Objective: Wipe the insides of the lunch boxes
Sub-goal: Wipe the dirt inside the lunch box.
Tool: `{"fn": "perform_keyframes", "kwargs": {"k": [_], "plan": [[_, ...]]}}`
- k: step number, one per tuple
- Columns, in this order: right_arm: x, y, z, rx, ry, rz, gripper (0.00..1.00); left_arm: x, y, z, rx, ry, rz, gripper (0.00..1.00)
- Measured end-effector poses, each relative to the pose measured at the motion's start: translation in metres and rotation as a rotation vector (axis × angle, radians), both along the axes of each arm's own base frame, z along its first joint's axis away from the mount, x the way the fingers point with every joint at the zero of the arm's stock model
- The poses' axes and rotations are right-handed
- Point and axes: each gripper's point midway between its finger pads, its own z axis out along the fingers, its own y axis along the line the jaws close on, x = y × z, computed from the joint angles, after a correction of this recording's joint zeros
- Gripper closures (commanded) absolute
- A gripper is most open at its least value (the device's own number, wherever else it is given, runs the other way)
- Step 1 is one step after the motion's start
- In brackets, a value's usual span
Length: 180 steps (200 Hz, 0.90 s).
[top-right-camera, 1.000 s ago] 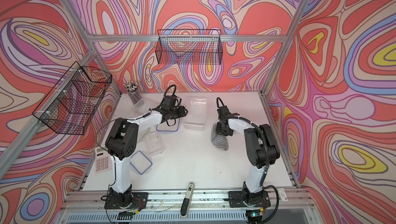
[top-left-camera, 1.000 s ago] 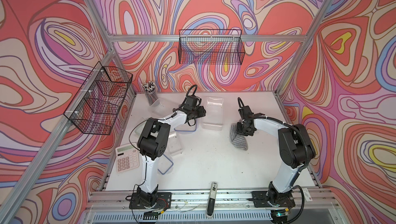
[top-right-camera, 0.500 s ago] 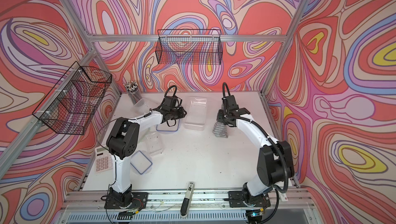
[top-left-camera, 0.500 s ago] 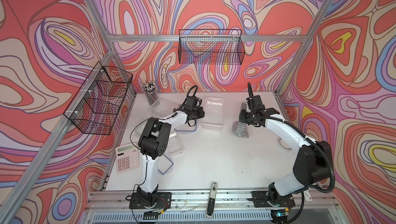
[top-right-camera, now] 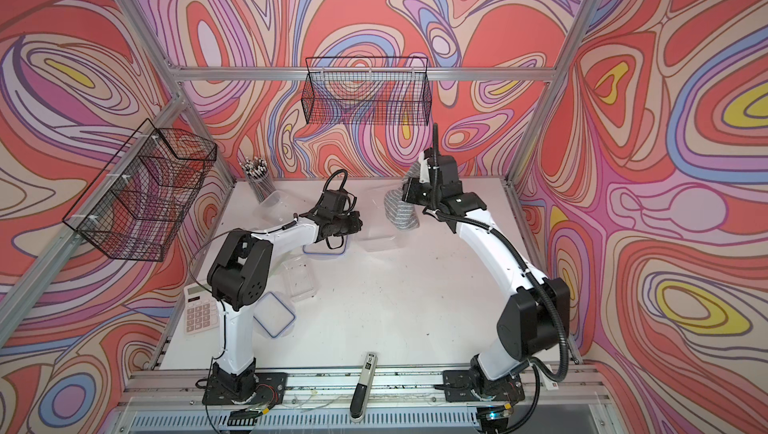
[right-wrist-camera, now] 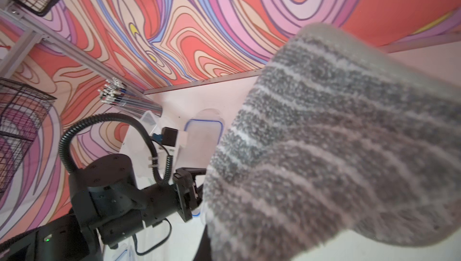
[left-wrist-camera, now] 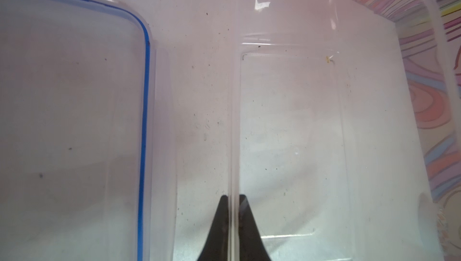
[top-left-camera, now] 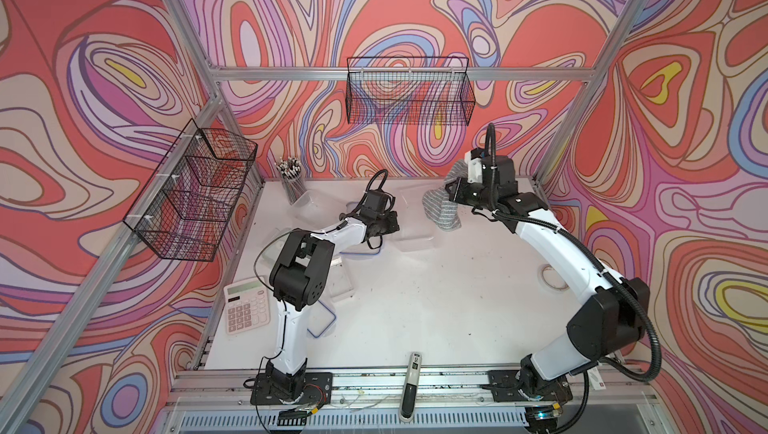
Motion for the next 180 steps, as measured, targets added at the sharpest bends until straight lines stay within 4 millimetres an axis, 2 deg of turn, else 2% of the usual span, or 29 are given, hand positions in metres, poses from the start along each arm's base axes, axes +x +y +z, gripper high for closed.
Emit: {"fn": "perform_keyframes", "kwargs": {"k": [22, 50, 65, 86, 129, 180], "plan": [[0.011, 0.031, -0.025, 0.008, 0.042, 0.065, 1.00, -0.008, -0.003, 0.002, 0.019, -0.006, -0.002, 0.97], [0.016, 0.057, -0.077, -0.007, 0.145, 0.119, 1.00, -0.022, -0.003, 0.005, 0.063, -0.010, 0.010, 1.00], [0.017, 0.061, -0.100, -0.018, 0.195, 0.122, 1.00, -0.029, -0.001, 0.009, 0.085, -0.015, 0.028, 1.00], [0.015, 0.061, -0.121, -0.022, 0.239, 0.114, 1.00, -0.044, 0.003, 0.017, 0.109, -0.034, 0.061, 1.00], [-0.006, 0.060, -0.169, -0.040, 0.351, 0.102, 1.00, -0.075, -0.002, 0.028, 0.129, -0.058, 0.090, 1.00], [-0.034, 0.087, -0.222, -0.064, 0.465, 0.124, 1.00, -0.088, -0.008, 0.023, 0.146, -0.046, 0.099, 1.00]]}}
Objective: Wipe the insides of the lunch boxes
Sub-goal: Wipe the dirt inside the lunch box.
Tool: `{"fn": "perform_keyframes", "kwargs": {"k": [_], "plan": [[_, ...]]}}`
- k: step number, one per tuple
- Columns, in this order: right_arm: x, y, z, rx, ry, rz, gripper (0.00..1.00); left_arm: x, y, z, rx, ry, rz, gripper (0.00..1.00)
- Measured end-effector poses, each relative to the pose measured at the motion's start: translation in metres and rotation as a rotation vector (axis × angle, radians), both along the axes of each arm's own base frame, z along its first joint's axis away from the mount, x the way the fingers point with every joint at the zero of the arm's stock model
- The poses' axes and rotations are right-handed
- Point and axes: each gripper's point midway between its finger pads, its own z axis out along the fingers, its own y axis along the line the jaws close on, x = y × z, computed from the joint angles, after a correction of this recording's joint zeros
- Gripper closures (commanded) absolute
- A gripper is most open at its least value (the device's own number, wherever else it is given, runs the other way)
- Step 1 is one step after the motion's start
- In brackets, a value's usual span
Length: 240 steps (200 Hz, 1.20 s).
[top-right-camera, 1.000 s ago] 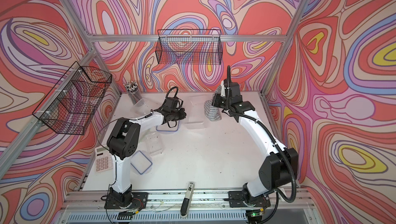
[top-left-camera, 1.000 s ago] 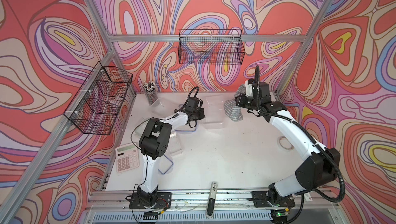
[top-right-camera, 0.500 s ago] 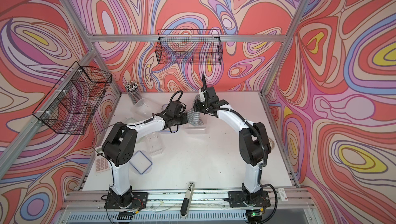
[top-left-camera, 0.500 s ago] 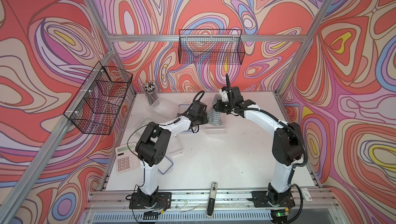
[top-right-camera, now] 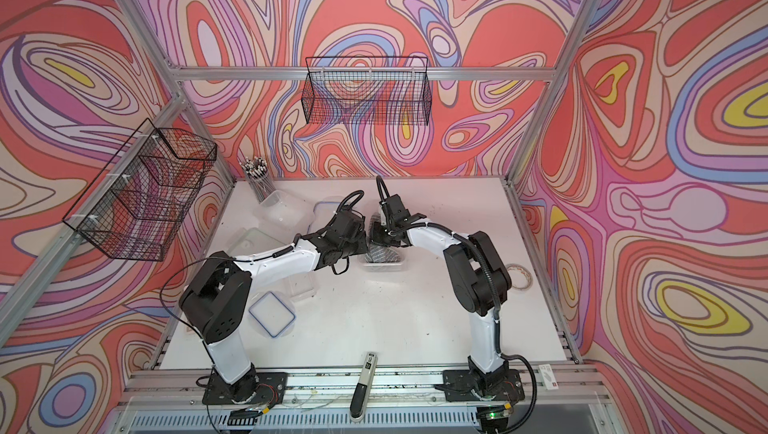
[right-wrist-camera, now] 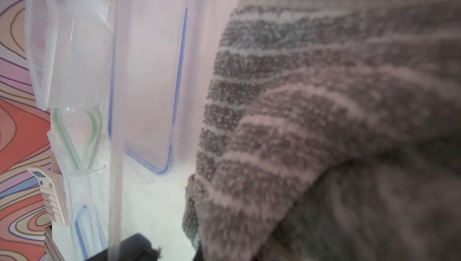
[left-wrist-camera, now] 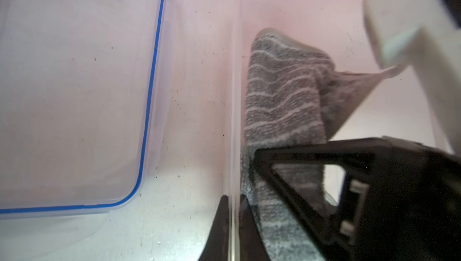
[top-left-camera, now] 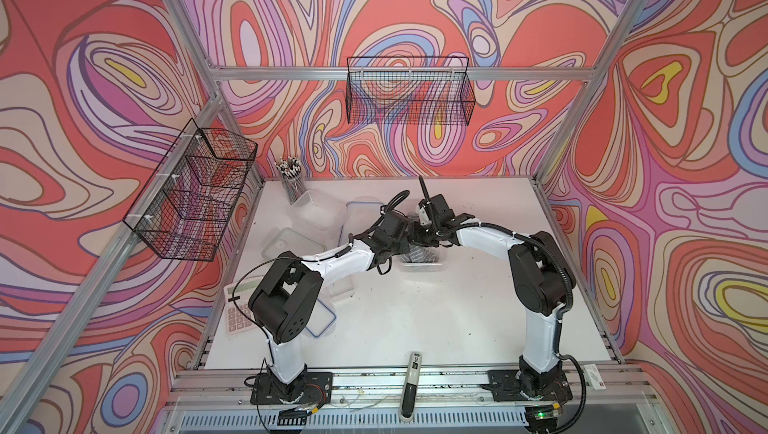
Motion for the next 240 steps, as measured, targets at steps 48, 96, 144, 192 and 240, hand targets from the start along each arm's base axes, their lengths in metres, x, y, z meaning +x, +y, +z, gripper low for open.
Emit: {"fn": "perform_keyframes", "kwargs": {"k": [48, 96, 144, 192, 240], "plan": [[0.015, 0.002, -0.009, 0.024, -0.014, -0.070, 1.00, -0.018, 0.000, -0.022, -0.020, 0.074, -0.005, 1.00], [0.047, -0.003, 0.011, 0.011, -0.133, -0.163, 1.00, -0.034, -0.001, -0.023, -0.065, 0.101, -0.009, 1.00], [0.057, -0.034, 0.005, -0.165, -0.191, -0.245, 1.00, -0.040, 0.008, -0.019, -0.056, 0.114, 0.047, 1.00], [0.037, -0.060, 0.009, -0.356, -0.206, -0.238, 1.00, -0.039, 0.021, -0.014, 0.021, 0.110, 0.109, 1.00], [-0.007, -0.051, -0.010, -0.412, -0.108, -0.125, 1.00, -0.032, 0.023, -0.017, 0.064, 0.115, 0.137, 1.00]]}}
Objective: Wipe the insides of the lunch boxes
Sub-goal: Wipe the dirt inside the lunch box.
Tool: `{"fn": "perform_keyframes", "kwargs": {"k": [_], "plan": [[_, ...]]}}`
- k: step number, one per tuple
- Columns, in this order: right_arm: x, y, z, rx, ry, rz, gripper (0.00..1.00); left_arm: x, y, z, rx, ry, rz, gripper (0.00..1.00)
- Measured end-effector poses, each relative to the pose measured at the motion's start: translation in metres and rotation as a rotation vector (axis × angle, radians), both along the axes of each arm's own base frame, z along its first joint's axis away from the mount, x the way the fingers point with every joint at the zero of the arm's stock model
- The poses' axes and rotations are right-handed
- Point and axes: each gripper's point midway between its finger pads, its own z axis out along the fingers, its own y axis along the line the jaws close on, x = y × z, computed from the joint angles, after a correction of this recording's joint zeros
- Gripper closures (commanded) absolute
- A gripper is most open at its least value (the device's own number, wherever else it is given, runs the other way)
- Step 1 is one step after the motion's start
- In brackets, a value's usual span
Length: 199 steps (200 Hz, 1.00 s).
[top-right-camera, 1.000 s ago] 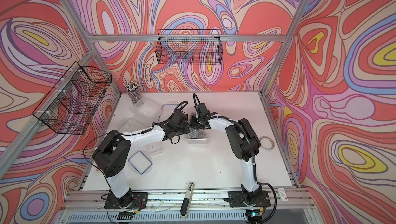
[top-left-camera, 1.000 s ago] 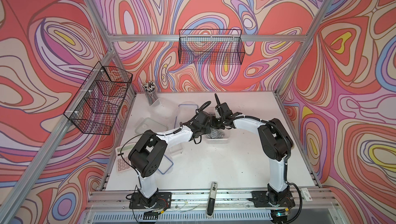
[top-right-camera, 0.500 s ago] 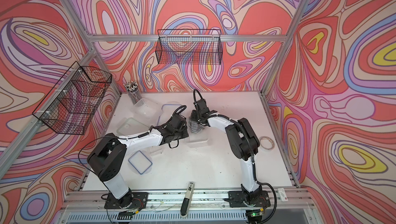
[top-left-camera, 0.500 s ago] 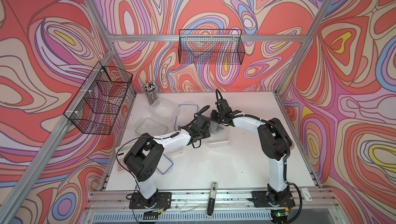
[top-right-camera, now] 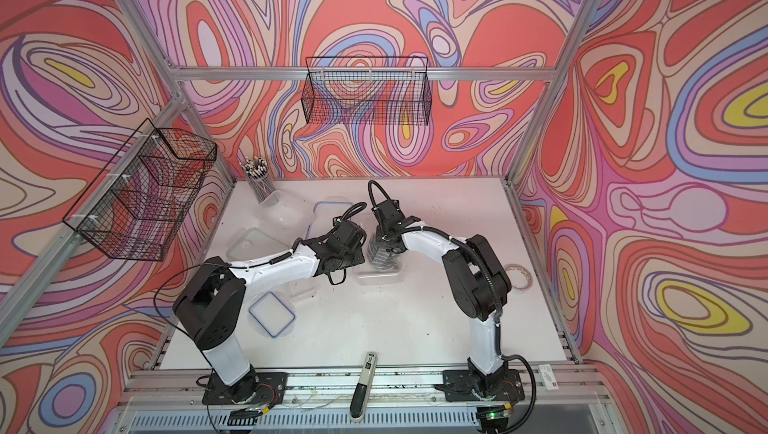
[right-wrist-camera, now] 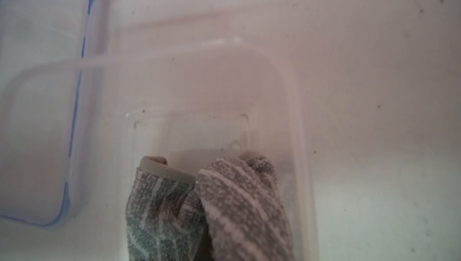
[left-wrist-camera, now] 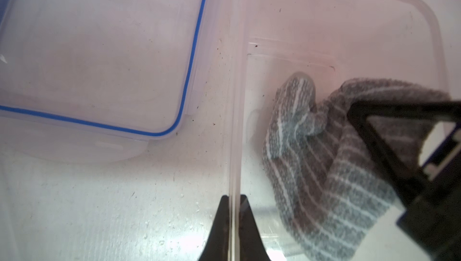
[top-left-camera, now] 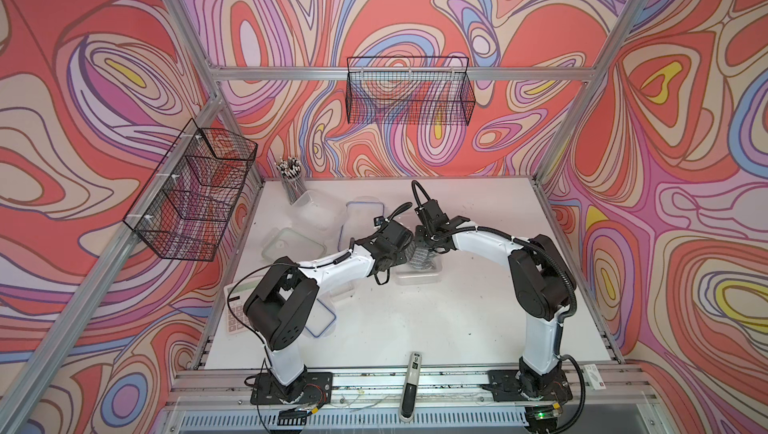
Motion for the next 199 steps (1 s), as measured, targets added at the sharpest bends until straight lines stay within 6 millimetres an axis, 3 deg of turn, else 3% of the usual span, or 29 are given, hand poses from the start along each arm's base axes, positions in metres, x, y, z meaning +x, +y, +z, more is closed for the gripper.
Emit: {"fn": "perform_keyframes", "kwargs": {"k": [27, 59, 92, 139, 199], "plan": [[-0.041, 0.015, -0.024, -0.008, 0.118, 0.079, 1.00, 0.002, 0.000, 0.000, 0.007, -0.005, 0.007, 1.00], [-0.072, 0.039, -0.028, 0.112, 0.214, 0.122, 1.00, 0.002, 0.004, -0.001, 0.020, -0.006, 0.018, 1.00], [-0.084, 0.065, -0.029, 0.318, 0.266, 0.117, 1.00, 0.001, 0.005, -0.002, 0.026, 0.002, 0.017, 1.00], [-0.079, 0.099, -0.022, 0.572, 0.297, 0.071, 1.00, 0.001, 0.006, -0.003, 0.028, 0.006, 0.012, 1.00], [-0.042, 0.113, -0.013, 0.791, 0.234, -0.047, 1.00, 0.007, 0.015, -0.003, 0.037, 0.002, 0.034, 1.00]]}}
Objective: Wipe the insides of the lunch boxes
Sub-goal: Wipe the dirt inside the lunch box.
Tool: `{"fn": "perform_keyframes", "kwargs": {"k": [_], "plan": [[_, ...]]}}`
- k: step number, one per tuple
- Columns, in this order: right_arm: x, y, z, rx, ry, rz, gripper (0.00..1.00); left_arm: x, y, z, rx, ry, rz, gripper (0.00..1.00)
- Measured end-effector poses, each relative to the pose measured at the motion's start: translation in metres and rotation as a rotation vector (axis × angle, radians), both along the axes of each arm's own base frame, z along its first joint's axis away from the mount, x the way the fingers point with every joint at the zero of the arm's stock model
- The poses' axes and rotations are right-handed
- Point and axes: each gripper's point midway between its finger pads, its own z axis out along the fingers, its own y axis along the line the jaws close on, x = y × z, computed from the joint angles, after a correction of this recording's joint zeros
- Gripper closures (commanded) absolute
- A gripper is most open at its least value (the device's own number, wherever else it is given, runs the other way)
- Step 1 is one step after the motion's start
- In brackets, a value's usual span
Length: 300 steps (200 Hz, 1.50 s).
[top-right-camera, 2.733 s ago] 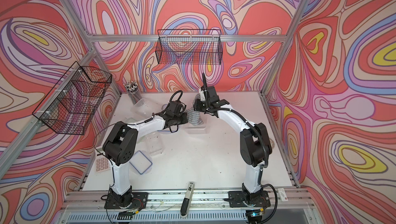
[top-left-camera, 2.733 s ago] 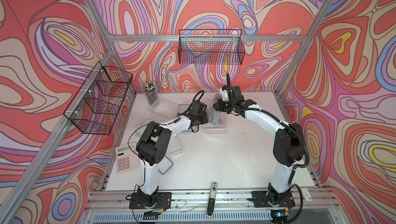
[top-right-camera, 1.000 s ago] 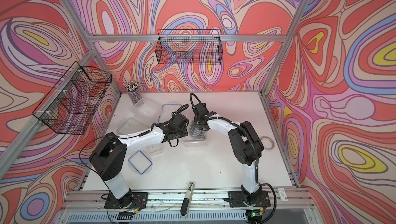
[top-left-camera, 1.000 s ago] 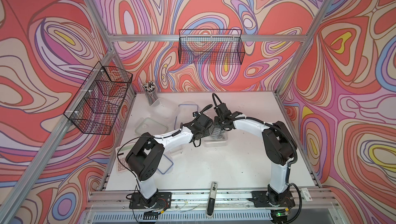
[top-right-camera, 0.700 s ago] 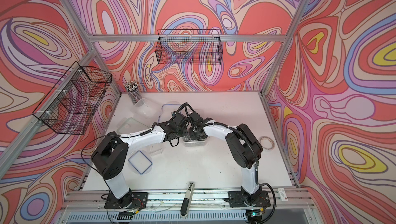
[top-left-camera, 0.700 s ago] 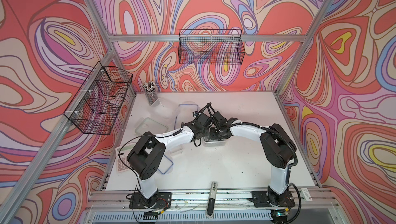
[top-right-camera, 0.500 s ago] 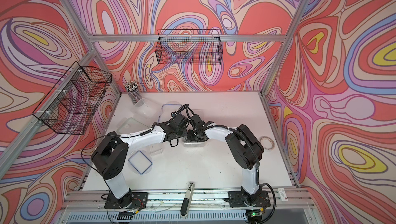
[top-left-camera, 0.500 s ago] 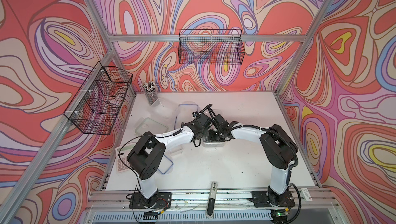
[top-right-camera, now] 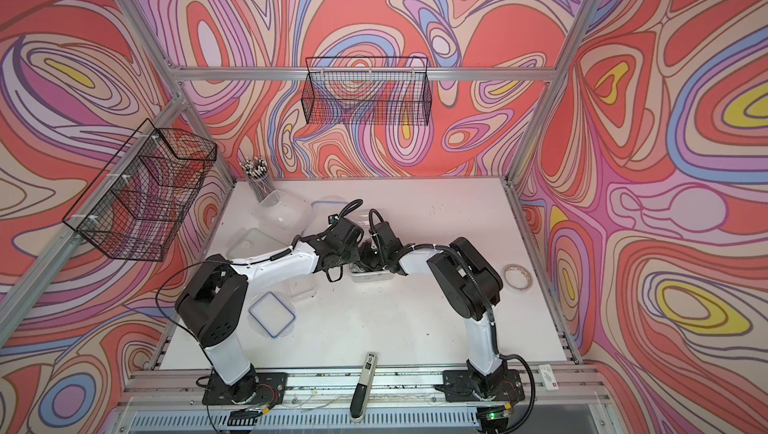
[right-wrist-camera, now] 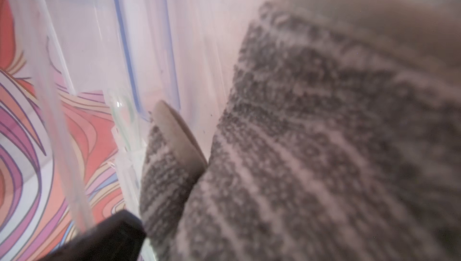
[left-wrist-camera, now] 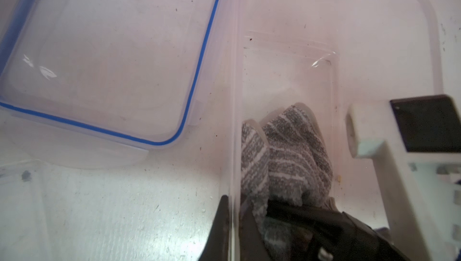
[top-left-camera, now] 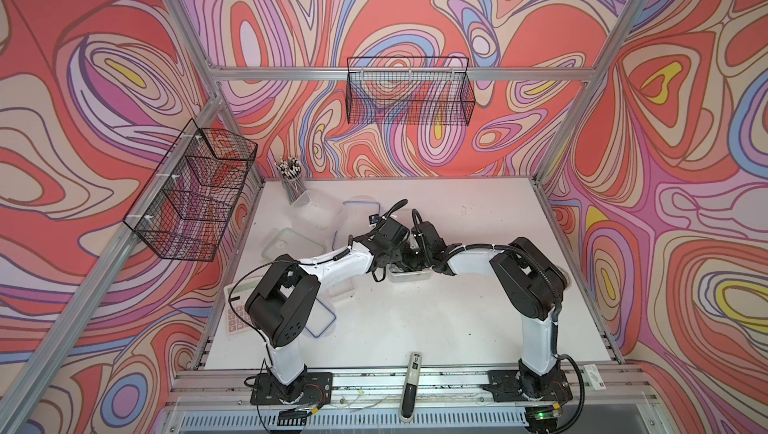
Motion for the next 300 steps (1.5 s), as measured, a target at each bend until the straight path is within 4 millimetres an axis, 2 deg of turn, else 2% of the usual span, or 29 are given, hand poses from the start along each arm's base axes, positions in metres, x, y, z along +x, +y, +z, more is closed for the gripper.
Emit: {"fn": "perform_keyframes", "kwargs": {"k": [51, 96, 137, 161, 200, 243, 275, 300], "plan": [[0.037, 0.003, 0.017, 0.087, -0.067, -0.092, 1.00, -0.001, -0.003, 0.000, -0.015, 0.008, -0.008, 1.00], [0.074, 0.002, 0.041, 0.142, -0.145, -0.147, 1.00, -0.003, -0.010, -0.001, -0.048, 0.021, -0.024, 1.00], [0.101, -0.008, 0.063, 0.140, -0.230, -0.183, 1.00, -0.011, -0.023, -0.005, -0.083, 0.054, -0.063, 1.00], [0.111, -0.017, 0.065, 0.070, -0.283, -0.194, 1.00, -0.015, -0.029, -0.005, -0.101, 0.063, -0.083, 1.00], [0.112, -0.040, 0.063, -0.138, -0.347, -0.205, 1.00, -0.016, -0.030, -0.005, -0.098, 0.062, -0.086, 1.00], [0.104, -0.082, 0.072, -0.407, -0.402, -0.229, 1.00, -0.018, -0.025, -0.004, -0.055, 0.057, -0.081, 1.00], [0.090, -0.111, 0.082, -0.566, -0.417, -0.220, 1.00, -0.017, -0.020, 0.000, -0.016, 0.052, -0.067, 1.00], [0.073, -0.126, 0.080, -0.642, -0.391, -0.181, 1.00, -0.015, -0.017, 0.004, 0.002, 0.046, -0.057, 1.00]]}}
